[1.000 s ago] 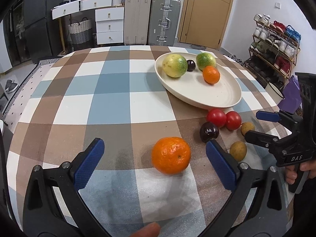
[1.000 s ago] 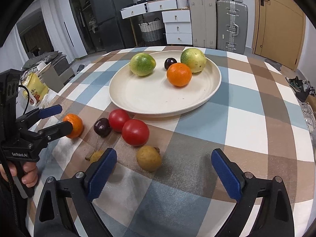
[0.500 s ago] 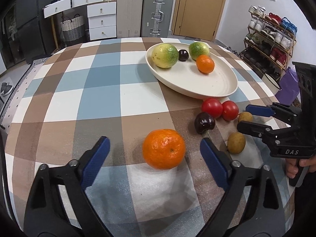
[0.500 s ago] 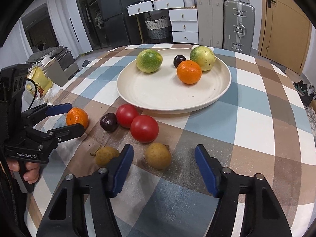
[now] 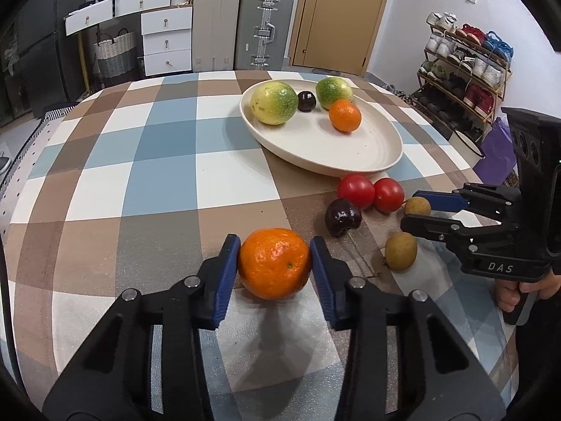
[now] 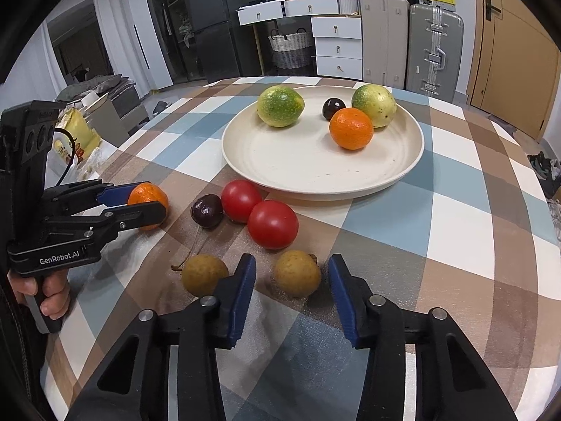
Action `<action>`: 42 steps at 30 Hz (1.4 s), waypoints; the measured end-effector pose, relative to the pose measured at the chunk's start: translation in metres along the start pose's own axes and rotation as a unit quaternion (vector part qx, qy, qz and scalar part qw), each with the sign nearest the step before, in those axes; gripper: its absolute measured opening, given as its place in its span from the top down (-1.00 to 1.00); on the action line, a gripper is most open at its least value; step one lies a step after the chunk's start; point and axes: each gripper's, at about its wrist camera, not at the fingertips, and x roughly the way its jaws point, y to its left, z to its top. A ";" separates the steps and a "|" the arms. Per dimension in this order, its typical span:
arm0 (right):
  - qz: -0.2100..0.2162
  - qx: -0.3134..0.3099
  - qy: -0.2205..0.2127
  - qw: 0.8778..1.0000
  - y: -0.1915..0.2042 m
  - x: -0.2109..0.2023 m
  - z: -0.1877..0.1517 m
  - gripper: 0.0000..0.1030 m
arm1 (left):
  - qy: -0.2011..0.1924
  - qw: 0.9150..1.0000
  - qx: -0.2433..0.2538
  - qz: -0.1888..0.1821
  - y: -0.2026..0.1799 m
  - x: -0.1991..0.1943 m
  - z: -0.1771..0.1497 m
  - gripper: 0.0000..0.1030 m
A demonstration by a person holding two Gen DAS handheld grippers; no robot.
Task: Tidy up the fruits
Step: 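Grasp the second orange with the left gripper while the right grasps a small brown fruit, then carry the orange and brown fruit onto the white plate and open both grippers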
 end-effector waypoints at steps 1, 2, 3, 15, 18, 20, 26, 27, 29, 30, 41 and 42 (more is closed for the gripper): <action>-0.002 -0.001 0.000 1.000 0.000 0.000 0.000 0.17 | -0.001 1.000 0.000 -0.001 0.000 -0.001 0.000 0.26; -0.002 -0.002 0.000 1.000 0.000 0.000 0.000 0.20 | -0.002 1.000 0.001 -0.002 0.000 -0.001 0.000 0.26; -0.001 -0.002 0.000 1.000 0.000 0.000 -0.001 0.23 | -0.003 1.000 0.003 -0.003 -0.001 -0.002 0.000 0.26; 0.004 -0.010 -0.008 1.000 0.002 -0.005 0.000 0.51 | -0.011 1.000 -0.006 -0.011 0.002 -0.005 -0.001 0.26; 0.008 -0.010 -0.012 1.000 0.002 -0.007 0.000 0.51 | -0.014 1.000 -0.010 -0.012 0.003 -0.006 -0.001 0.26; 0.011 -0.006 -0.017 1.000 0.001 -0.010 0.001 0.51 | -0.016 1.000 -0.012 -0.013 0.005 -0.006 0.000 0.26; 0.022 0.009 -0.048 0.999 -0.004 -0.023 0.004 0.51 | -0.025 0.999 -0.017 -0.013 0.006 -0.010 0.001 0.26; 0.022 0.010 -0.052 0.998 -0.005 -0.024 0.004 0.51 | -0.027 0.999 -0.017 -0.013 0.005 -0.011 0.002 0.26; 0.023 0.015 -0.062 0.998 -0.006 -0.028 0.006 0.51 | -0.031 0.999 -0.016 -0.010 0.003 -0.013 0.003 0.26; 0.023 0.017 -0.069 0.997 -0.007 -0.030 0.006 0.51 | -0.034 0.999 -0.016 -0.010 0.003 -0.014 0.003 0.26; 0.045 0.040 -0.098 0.993 -0.011 -0.042 0.013 0.51 | -0.058 0.998 -0.011 -0.012 -0.014 -0.025 0.020 0.26; 0.044 0.040 -0.099 0.993 -0.011 -0.043 0.014 0.51 | -0.060 0.998 -0.011 -0.013 -0.015 -0.025 0.022 0.26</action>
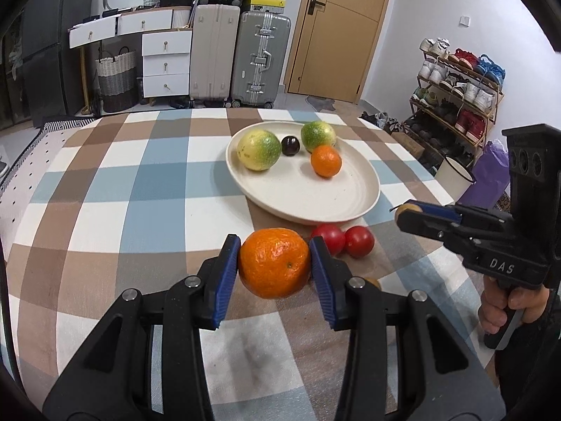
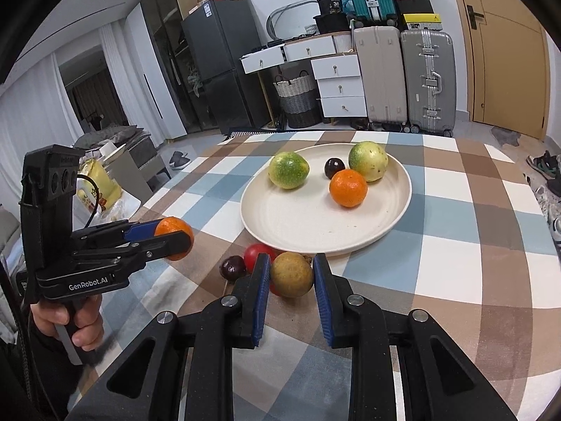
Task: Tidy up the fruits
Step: 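Carry the orange and brown fruit onto the white plate and open both grippers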
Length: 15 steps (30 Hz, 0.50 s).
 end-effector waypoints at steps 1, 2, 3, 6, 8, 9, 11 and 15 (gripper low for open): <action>-0.001 0.000 -0.001 1.000 0.001 0.000 0.001 0.51 | -0.003 1.000 0.001 0.001 -0.001 0.000 0.003 0.26; -0.001 0.001 -0.003 1.000 0.001 0.000 0.004 0.51 | -0.006 1.000 0.002 0.001 -0.003 -0.001 0.005 0.26; -0.003 0.002 -0.004 1.000 0.002 -0.001 0.006 0.51 | -0.008 1.000 0.002 0.000 -0.003 -0.001 0.007 0.26; -0.005 0.004 -0.015 1.000 0.002 -0.006 0.012 0.51 | -0.016 1.000 0.003 -0.004 -0.006 -0.002 0.014 0.26; -0.009 0.002 -0.023 1.000 0.003 -0.009 0.017 0.51 | -0.021 1.000 0.003 0.000 -0.008 -0.001 0.020 0.26; -0.011 0.001 -0.025 1.000 0.003 -0.009 0.019 0.51 | -0.023 1.000 0.002 -0.003 -0.008 0.000 0.023 0.26; -0.014 0.004 -0.032 0.999 0.003 -0.011 0.025 0.51 | -0.028 1.000 0.002 -0.006 -0.009 0.001 0.028 0.26; -0.016 0.012 -0.049 0.999 0.002 -0.015 0.033 0.51 | -0.035 0.999 0.003 -0.005 -0.011 0.006 0.037 0.26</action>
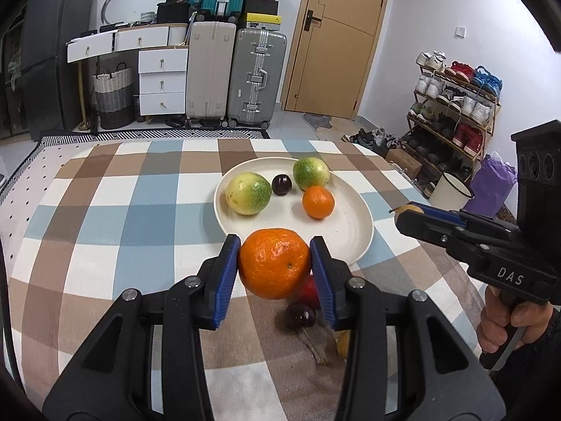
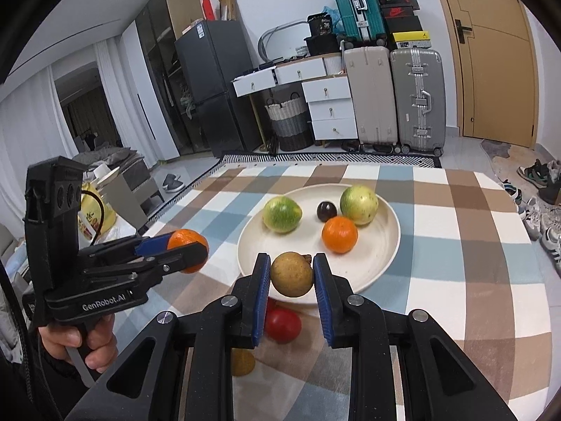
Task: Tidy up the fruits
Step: 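Carry the orange and brown fruit onto the white plate and open both grippers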
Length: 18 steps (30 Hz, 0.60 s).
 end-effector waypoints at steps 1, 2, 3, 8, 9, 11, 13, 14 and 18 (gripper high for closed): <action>-0.002 0.001 -0.002 1.000 0.000 0.000 0.001 0.51 | -0.001 1.000 -0.001 -0.001 0.000 0.001 0.002 0.26; -0.003 0.002 -0.003 1.000 -0.001 0.000 0.003 0.51 | -0.002 1.000 -0.002 -0.001 0.000 0.003 0.003 0.26; -0.002 0.005 -0.005 1.000 -0.001 -0.001 0.005 0.51 | -0.003 1.000 -0.003 -0.002 -0.001 0.004 0.004 0.26; -0.006 0.015 -0.014 1.000 -0.005 0.001 0.009 0.51 | -0.007 1.000 -0.002 -0.006 -0.004 0.015 0.011 0.26; -0.005 0.019 -0.014 1.000 -0.007 0.003 0.010 0.51 | -0.006 1.000 0.000 -0.006 -0.005 0.018 0.012 0.26; -0.007 0.027 -0.016 0.999 -0.010 0.006 0.011 0.51 | -0.006 1.000 0.003 -0.004 -0.007 0.024 0.013 0.26; -0.016 0.032 -0.013 0.999 -0.012 0.008 0.012 0.51 | -0.005 1.000 0.003 -0.009 -0.008 0.029 0.015 0.26; -0.017 0.036 -0.014 0.999 -0.013 0.009 0.014 0.51 | -0.004 1.000 0.005 -0.010 -0.010 0.031 0.016 0.26; -0.016 0.046 -0.021 0.999 -0.017 0.013 0.019 0.51 | -0.006 1.000 0.009 -0.011 -0.014 0.039 0.019 0.26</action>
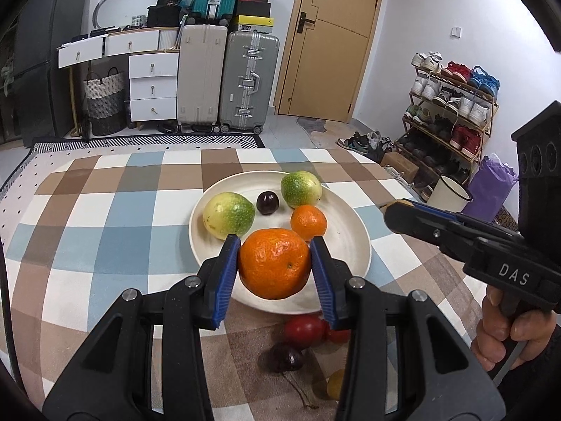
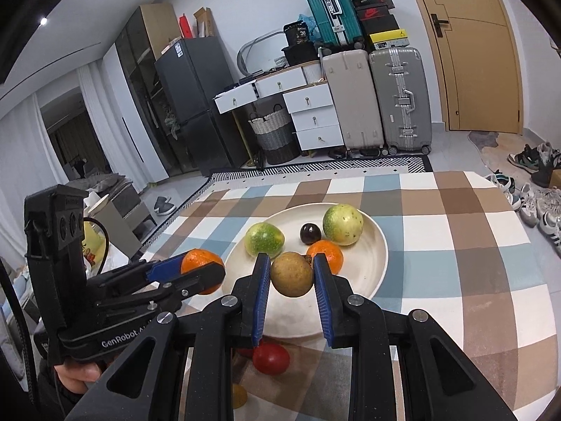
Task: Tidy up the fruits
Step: 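Carry the orange and brown fruit onto the white plate and open both grippers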
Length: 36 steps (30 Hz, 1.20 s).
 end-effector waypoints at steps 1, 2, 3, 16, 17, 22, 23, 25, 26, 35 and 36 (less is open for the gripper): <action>-0.002 0.001 0.001 1.000 -0.001 0.002 0.001 0.51 | 0.001 1.000 0.000 0.000 0.000 0.002 0.000 0.26; -0.007 0.003 0.005 1.000 -0.001 0.006 0.001 0.51 | 0.002 1.000 0.001 0.000 0.000 0.005 0.000 0.26; -0.008 0.005 0.006 1.000 -0.002 0.008 0.000 0.51 | 0.002 1.000 0.001 -0.001 0.000 0.007 0.000 0.26; -0.002 0.029 0.012 1.000 -0.018 0.030 -0.014 0.51 | 0.002 1.000 -0.010 0.010 0.009 0.024 -0.005 0.26; -0.004 0.028 0.012 1.000 -0.017 0.031 -0.014 0.51 | 0.003 1.000 -0.010 0.009 0.010 0.025 -0.006 0.26; -0.005 0.026 0.018 1.000 -0.016 0.037 -0.018 0.51 | 0.003 1.000 -0.003 0.014 0.009 0.028 -0.008 0.26; -0.005 0.026 0.018 0.999 -0.017 0.038 -0.018 0.51 | 0.003 1.000 -0.001 0.015 0.008 0.029 -0.009 0.26; -0.006 0.028 0.023 0.999 -0.018 0.040 -0.019 0.51 | 0.004 1.000 0.002 0.018 0.007 0.031 -0.011 0.26; -0.010 0.028 0.024 0.999 -0.019 0.042 -0.020 0.51 | 0.007 1.000 0.003 0.018 0.006 0.033 -0.011 0.26; -0.018 0.034 0.031 0.999 -0.021 0.051 -0.019 0.51 | 0.012 1.000 0.005 0.019 0.005 0.037 -0.014 0.26; -0.015 0.034 0.029 0.999 -0.020 0.051 -0.019 0.51 | 0.012 1.000 0.005 0.019 0.005 0.037 -0.014 0.26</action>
